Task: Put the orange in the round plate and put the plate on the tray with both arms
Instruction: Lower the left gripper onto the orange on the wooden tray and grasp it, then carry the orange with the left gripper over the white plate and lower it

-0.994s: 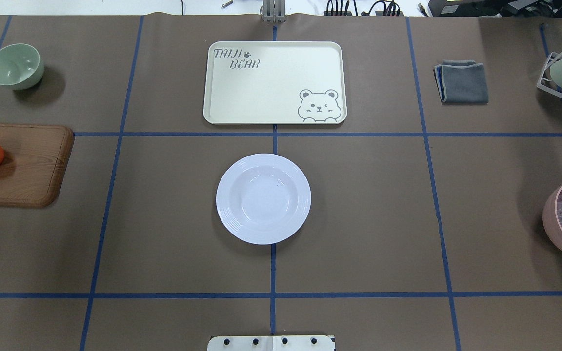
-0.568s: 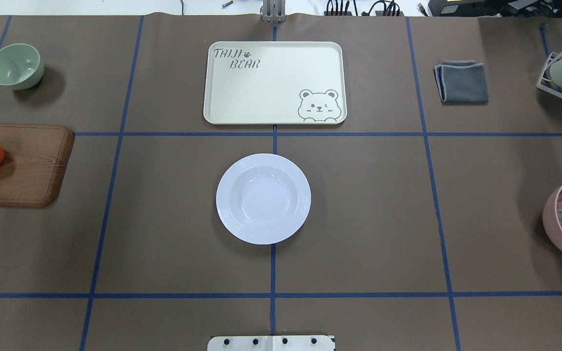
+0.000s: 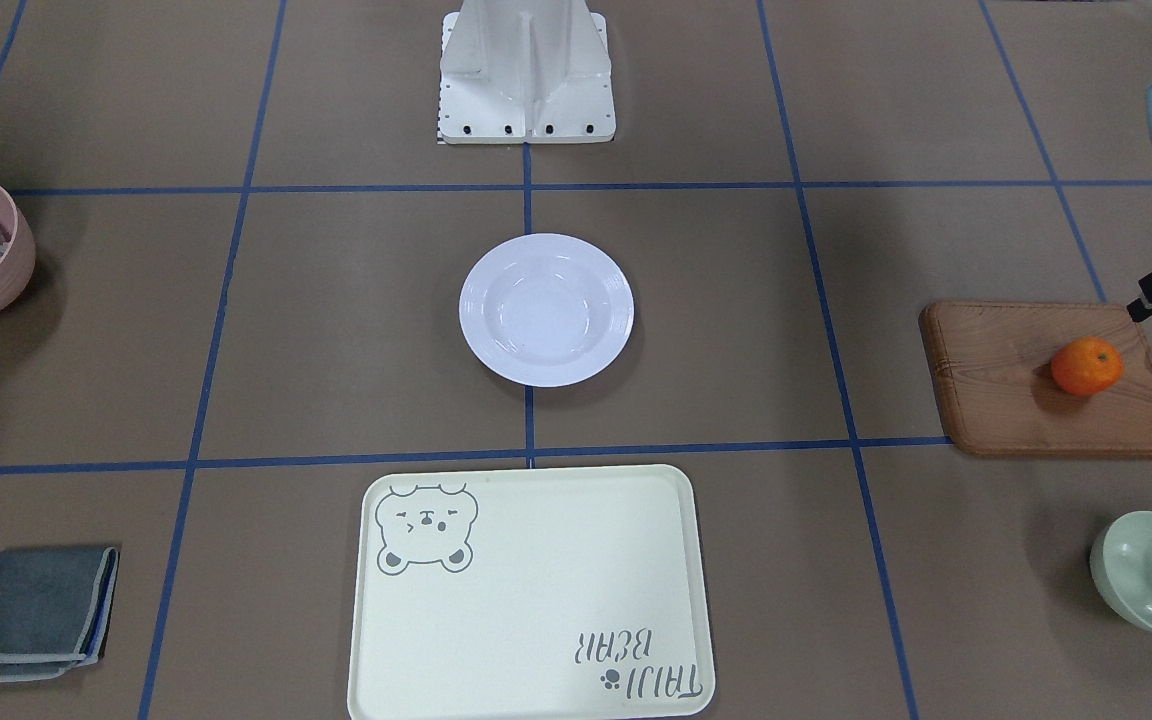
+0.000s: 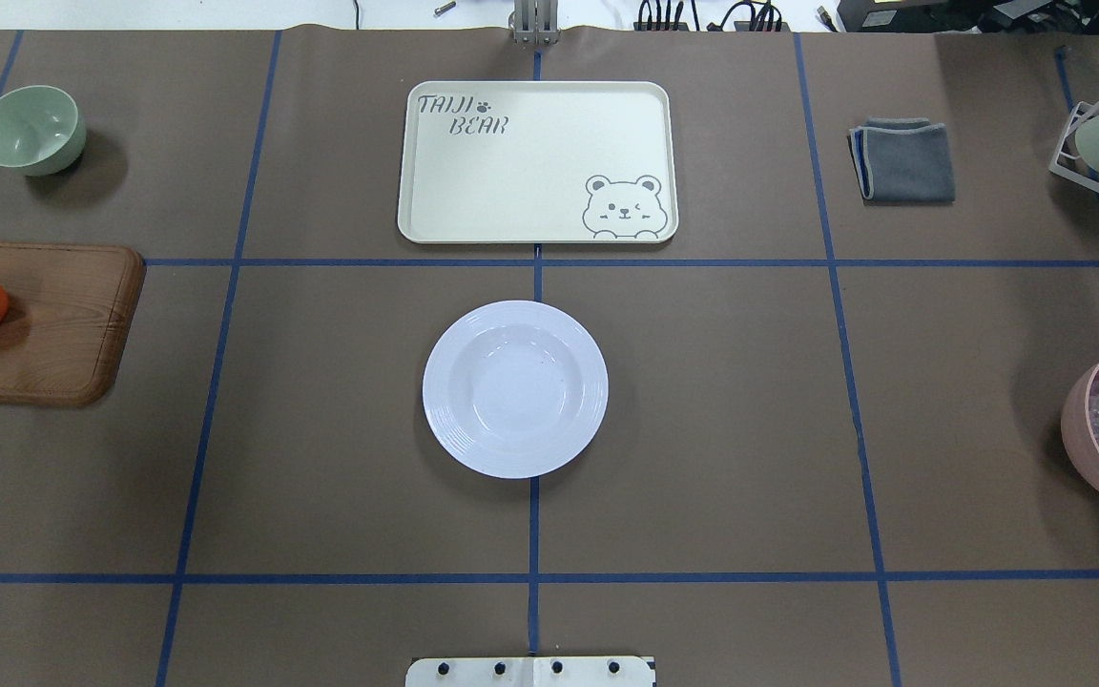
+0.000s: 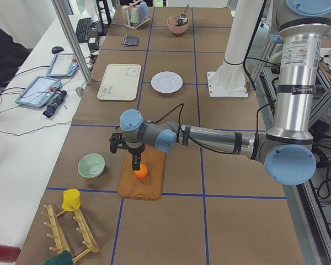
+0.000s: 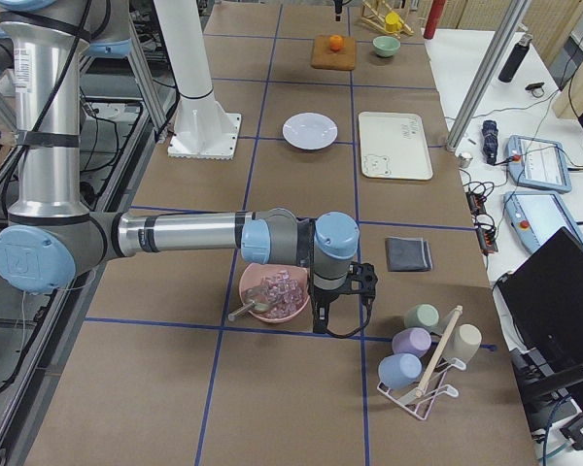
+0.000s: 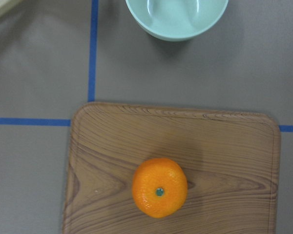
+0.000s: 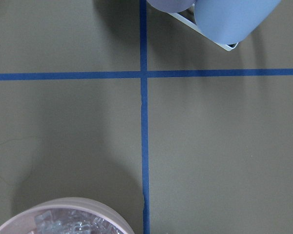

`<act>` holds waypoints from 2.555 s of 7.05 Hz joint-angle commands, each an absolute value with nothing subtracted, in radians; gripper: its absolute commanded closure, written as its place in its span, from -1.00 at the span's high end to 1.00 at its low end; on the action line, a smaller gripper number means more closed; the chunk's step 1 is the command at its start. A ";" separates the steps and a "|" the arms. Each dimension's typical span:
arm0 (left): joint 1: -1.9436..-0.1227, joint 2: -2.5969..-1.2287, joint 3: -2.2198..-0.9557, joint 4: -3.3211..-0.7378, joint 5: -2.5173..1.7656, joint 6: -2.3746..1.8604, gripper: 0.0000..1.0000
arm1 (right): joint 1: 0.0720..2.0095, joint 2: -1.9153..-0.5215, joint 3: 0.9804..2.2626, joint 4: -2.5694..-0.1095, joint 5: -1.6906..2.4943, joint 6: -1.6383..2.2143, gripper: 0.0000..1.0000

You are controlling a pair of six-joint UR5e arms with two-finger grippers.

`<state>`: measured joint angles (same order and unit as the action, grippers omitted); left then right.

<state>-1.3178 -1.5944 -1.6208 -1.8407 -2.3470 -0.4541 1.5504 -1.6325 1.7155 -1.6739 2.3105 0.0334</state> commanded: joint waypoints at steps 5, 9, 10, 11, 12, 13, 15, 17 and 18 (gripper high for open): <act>-1.209 -1.641 -1.445 -1.988 -2.312 -0.482 0.97 | 1.551 -1.617 1.713 -1.675 2.333 0.037 1.00; -1.187 -1.681 -1.390 -1.988 -2.312 -0.479 0.97 | 1.551 -1.603 1.700 -1.677 2.332 0.037 1.00; -1.186 -1.686 -1.375 -1.990 -2.312 -0.474 0.97 | 1.549 -1.603 1.700 -1.677 2.332 0.037 1.00; -1.184 -1.686 -1.373 -1.990 -2.312 -0.472 0.97 | 1.549 -1.601 1.700 -1.677 2.332 0.037 1.00; -1.181 -1.686 -1.370 -1.990 -2.312 -0.472 0.97 | 1.549 -1.601 1.698 -1.677 2.332 0.037 1.00; -1.180 -1.686 -1.370 -1.990 -2.312 -0.472 0.97 | 1.551 -1.598 1.687 -1.677 2.335 0.037 1.00; -1.180 -1.686 -1.365 -1.990 -2.312 -0.471 0.96 | 1.551 -1.597 1.681 -1.677 2.347 0.037 1.00; -1.180 -1.687 -1.364 -1.997 -2.312 -0.471 0.95 | 1.551 -1.597 1.680 -1.677 2.347 0.037 1.00; -1.180 -1.687 -1.364 -2.005 -2.312 -0.471 0.61 | 1.551 -1.597 1.678 -1.677 2.347 0.037 1.00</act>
<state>-1.1797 -1.6868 -1.3645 -1.9964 -2.3117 -0.4710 1.5504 -1.5970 1.6797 -1.6766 2.3467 0.0368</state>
